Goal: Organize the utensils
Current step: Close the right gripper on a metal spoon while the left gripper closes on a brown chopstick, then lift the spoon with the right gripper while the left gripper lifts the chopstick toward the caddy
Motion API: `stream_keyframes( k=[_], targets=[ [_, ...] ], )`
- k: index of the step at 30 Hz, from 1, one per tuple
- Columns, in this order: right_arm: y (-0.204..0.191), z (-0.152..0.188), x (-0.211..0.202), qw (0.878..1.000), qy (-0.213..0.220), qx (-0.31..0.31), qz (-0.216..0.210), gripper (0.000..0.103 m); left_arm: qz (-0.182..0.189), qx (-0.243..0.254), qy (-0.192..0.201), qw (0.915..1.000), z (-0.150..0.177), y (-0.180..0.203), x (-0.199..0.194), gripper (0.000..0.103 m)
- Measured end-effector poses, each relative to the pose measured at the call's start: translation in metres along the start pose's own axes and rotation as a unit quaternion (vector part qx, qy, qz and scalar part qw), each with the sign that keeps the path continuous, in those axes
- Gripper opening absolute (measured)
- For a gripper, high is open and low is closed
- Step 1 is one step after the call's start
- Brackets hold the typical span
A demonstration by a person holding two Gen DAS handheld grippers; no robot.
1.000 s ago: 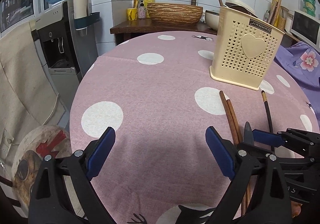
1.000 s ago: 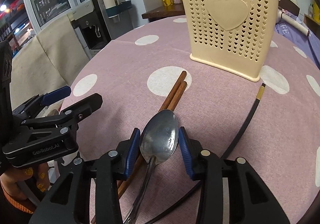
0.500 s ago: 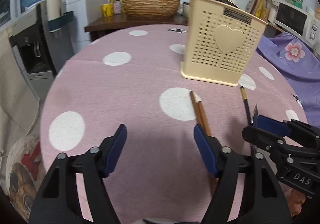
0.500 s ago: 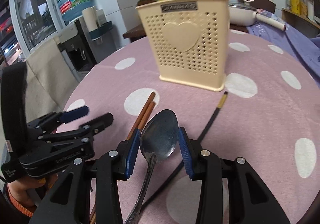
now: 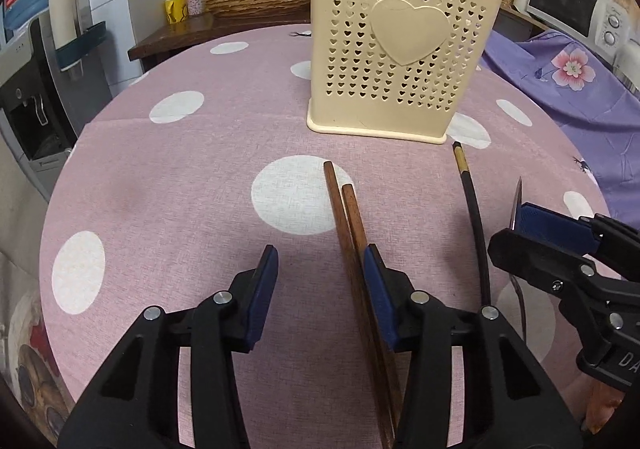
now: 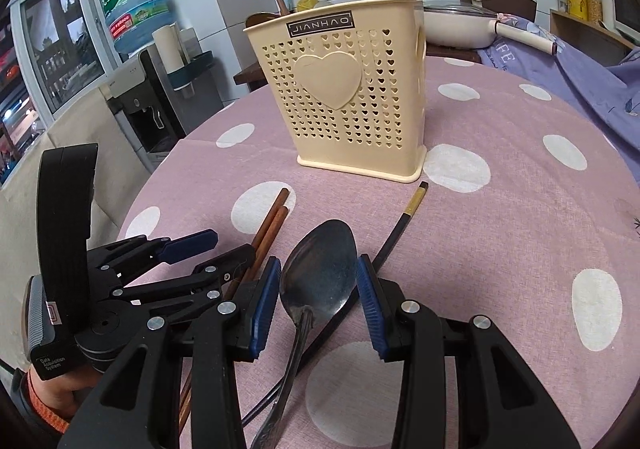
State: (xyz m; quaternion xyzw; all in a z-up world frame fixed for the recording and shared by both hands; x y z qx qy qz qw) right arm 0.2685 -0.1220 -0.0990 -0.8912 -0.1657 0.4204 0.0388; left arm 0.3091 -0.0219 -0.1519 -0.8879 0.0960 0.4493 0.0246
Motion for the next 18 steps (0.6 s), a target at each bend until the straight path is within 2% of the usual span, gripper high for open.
stream_keyframes(
  k=[3,6,10,12,14,18],
  targets=[
    [0.001,-0.001,0.0,1.0,0.0,0.001,0.0,0.038,-0.014,0.0,-0.009,0.9999,0.002,-0.006,0.0,0.045],
    [0.002,-0.001,0.001,1.0,-0.001,0.004,-0.001,0.038,-0.004,0.002,-0.023,0.9997,0.001,-0.003,0.005,0.044],
    [0.001,-0.001,0.001,1.0,-0.001,0.003,0.0,0.038,-0.016,0.02,-0.025,0.9993,-0.006,0.003,0.012,0.043],
    [0.002,-0.002,0.0,1.0,0.0,0.003,0.002,0.038,-0.019,0.017,-0.03,0.9992,-0.013,0.002,0.017,0.039],
    [0.004,-0.003,0.0,1.0,0.0,0.004,0.003,0.038,-0.017,0.016,-0.036,0.9991,-0.02,0.002,0.021,0.028],
    [0.006,-0.005,0.001,1.0,0.001,0.002,0.011,0.038,-0.015,0.02,-0.04,0.9989,-0.028,0.007,0.027,0.015]
  ],
)
Point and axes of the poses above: each gripper's, at about its wrist camera, not at the fingertips, and x roughly the way its jaws point, y to its right, z to its underside, the point moved 10 cm from there along x, roughly the way its jaws point, and after that the axes turned 4 degrees about -y, right-handed, at the moved point
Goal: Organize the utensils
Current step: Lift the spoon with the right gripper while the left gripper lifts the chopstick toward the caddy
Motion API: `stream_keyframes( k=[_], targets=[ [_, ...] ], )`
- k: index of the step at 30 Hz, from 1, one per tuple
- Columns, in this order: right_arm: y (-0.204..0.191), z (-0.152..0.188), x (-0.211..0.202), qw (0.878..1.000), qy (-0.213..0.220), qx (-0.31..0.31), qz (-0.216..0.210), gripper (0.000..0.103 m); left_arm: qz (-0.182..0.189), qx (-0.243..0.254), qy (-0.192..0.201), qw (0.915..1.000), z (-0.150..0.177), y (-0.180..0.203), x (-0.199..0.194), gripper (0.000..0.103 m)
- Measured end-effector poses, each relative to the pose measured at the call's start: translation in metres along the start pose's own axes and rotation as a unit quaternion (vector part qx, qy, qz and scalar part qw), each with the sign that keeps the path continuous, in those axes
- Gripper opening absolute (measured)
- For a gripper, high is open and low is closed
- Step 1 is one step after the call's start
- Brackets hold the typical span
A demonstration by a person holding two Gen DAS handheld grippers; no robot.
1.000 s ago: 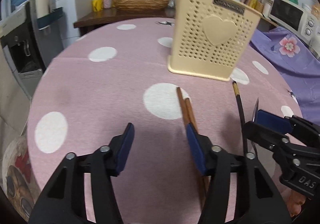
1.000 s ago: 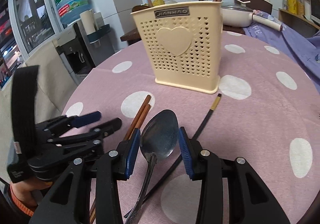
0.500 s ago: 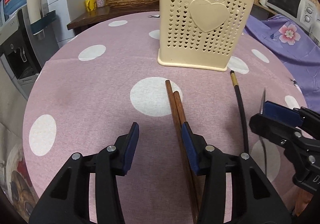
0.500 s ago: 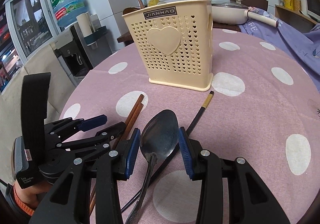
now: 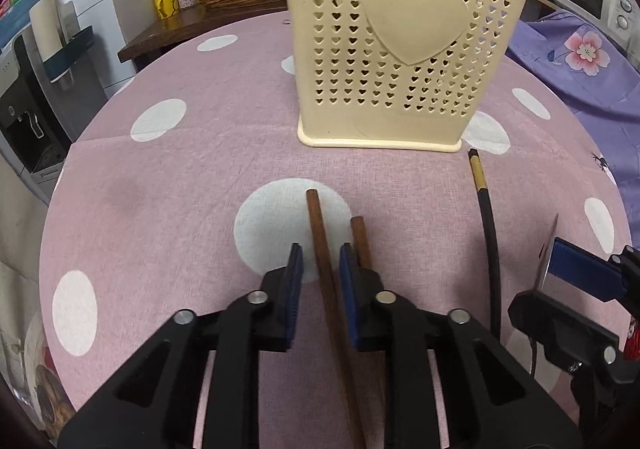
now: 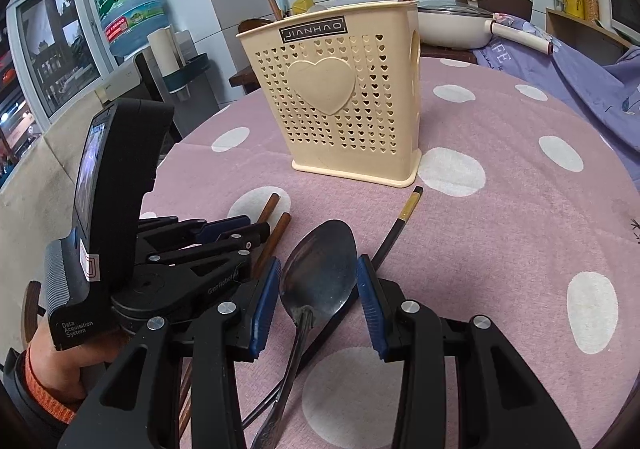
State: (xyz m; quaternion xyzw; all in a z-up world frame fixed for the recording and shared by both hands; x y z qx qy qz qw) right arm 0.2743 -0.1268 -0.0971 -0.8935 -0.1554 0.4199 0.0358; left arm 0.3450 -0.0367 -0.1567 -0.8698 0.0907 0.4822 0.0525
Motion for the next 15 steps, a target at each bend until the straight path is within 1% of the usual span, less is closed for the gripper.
stream_keyframes(
  k=[2,5,8,10,15],
  targets=[
    [0.001,-0.001,0.0,1.0,0.002,-0.001,0.004,0.038,0.002,0.001,0.0,1.0,-0.001,0.003,0.001,0.009],
    [0.002,-0.001,0.0,1.0,0.005,0.0,0.006,0.038,0.005,-0.008,0.004,0.9999,-0.003,0.003,0.002,0.009],
    [0.003,-0.002,-0.004,1.0,0.011,-0.003,0.009,0.038,0.016,-0.024,0.01,0.9995,-0.005,-0.001,0.001,0.008],
    [0.003,-0.005,-0.009,1.0,0.019,-0.004,0.008,0.038,0.017,-0.029,0.027,0.999,-0.009,-0.004,-0.007,0.008],
    [-0.001,-0.02,-0.032,0.999,0.049,-0.007,0.004,0.037,0.034,-0.045,0.088,0.9945,-0.023,-0.01,-0.051,0.008]
  ],
)
Point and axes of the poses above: each gripper's, at about its wrist camera, not at the fingertips, and x roughly the way its jaws point, y to its right, z to its underside, the point moved 10 cm from there along x, roughly the way its jaws point, and after that the axes turned 4 degrees about -y, right-handed, at the moved point
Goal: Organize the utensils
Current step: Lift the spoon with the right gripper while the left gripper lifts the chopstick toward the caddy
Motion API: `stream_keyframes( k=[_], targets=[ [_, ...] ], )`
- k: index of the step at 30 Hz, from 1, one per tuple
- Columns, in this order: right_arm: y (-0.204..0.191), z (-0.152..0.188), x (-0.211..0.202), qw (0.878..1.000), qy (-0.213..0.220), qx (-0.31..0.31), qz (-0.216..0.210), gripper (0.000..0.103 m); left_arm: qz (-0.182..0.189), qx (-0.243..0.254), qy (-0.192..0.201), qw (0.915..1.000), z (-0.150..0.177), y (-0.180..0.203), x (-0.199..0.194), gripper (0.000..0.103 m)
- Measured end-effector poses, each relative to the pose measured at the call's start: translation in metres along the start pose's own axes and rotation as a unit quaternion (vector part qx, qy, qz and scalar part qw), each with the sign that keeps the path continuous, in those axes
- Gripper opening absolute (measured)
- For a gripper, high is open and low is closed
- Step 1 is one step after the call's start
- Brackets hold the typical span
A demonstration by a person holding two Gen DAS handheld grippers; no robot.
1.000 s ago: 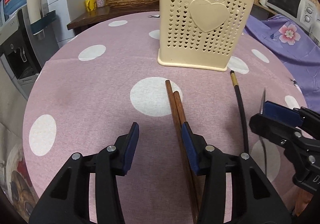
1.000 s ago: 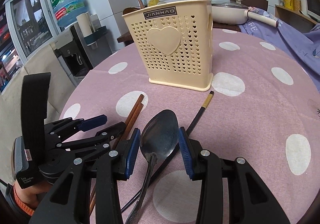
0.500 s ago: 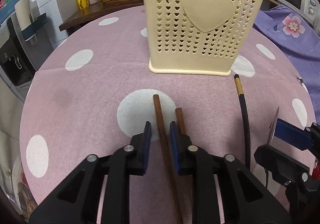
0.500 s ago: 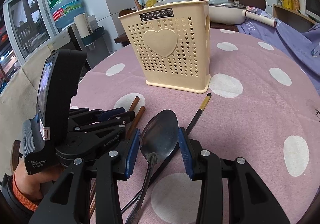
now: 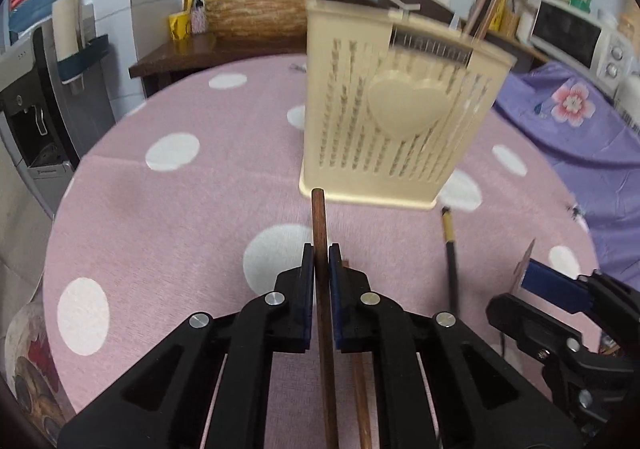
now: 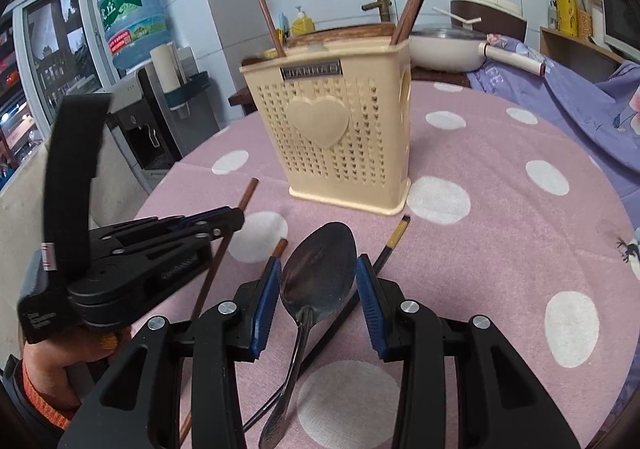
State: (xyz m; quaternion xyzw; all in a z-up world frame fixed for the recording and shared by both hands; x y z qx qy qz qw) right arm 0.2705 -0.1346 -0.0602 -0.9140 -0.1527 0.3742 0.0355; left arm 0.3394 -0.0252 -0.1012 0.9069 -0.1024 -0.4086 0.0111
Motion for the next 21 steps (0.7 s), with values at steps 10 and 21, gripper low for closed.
stream_keyframes(
  k=[10,21],
  targets=[
    [-0.016,-0.029,-0.04,0.998,0.052,-0.028,-0.003,0.035,0.016,-0.019,0.11,0.9937,-0.032,-0.008,-0.086,0.007],
    [-0.027,-0.036,-0.046,0.997,0.062,-0.048,0.003,0.035,0.02,-0.023,0.151,0.9881,-0.042,-0.01,-0.118,0.007]
  ],
)
Point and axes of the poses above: each gripper's, at about its wrist camera, not at the fingertips, and x roughly the way its jaws point, y to its right, z to its underside, the point moved 10 cm from there along x, roughly the way its jaws point, and after that the axes turned 4 degrees about -y, right-handed, at the moved point
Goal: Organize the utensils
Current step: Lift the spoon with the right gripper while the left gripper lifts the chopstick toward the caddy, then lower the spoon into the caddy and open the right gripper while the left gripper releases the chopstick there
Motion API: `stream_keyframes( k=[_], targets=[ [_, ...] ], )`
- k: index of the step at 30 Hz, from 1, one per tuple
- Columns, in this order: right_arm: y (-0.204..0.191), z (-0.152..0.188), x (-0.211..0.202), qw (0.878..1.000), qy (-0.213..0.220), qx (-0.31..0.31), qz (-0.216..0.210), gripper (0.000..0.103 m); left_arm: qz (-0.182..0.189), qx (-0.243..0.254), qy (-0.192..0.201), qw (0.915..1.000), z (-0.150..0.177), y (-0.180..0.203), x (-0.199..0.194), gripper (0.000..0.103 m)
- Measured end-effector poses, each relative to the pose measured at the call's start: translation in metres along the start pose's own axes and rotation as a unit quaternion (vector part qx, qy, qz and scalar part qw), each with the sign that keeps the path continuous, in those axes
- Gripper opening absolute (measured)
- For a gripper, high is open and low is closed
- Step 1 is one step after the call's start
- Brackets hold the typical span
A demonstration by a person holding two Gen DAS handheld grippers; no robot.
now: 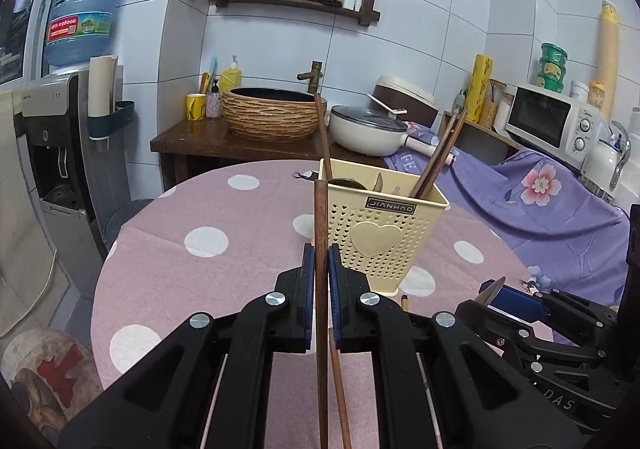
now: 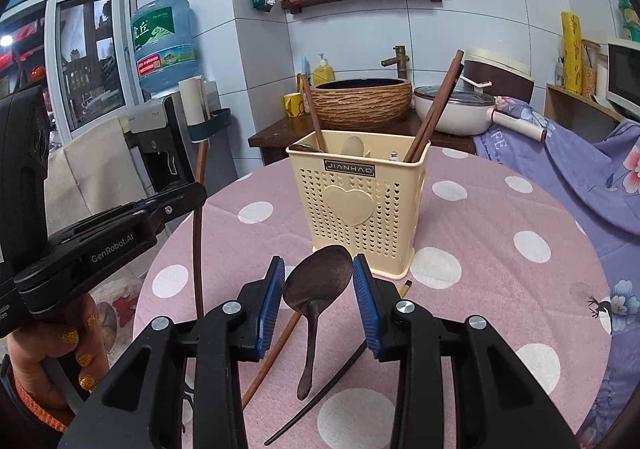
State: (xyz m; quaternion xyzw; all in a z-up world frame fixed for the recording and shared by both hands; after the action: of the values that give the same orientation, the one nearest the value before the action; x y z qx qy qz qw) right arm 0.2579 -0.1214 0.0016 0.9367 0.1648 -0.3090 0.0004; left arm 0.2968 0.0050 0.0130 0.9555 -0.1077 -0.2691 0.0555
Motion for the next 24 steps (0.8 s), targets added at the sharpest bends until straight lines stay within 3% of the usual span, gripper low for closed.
stream_keyframes(
  k=[16,24],
  targets=[
    [0.004,-0.023,-0.005,1.0,0.019,-0.01,0.003,0.035,0.004,0.0,0.031,0.9995,-0.025,0.006,-0.014,0.007],
    [0.009,-0.045,-0.003,1.0,0.025,-0.006,-0.001,0.035,0.012,0.009,0.037,0.9992,-0.053,0.016,-0.01,0.007]
  ],
)
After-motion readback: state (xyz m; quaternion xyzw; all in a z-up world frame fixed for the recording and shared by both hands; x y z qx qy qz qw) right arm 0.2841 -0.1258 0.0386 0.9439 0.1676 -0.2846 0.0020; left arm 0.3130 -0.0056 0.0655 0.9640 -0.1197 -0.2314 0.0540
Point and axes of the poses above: each gripper's, at about its wrist camera, not at the fingertips, and x roughly the way its jaws point, y to its right, z to its underside, the point moved 10 cm from there along x, roughly the way its jaws point, and after that the axes turned 4 degrees about -y, right-handed, at the moved point
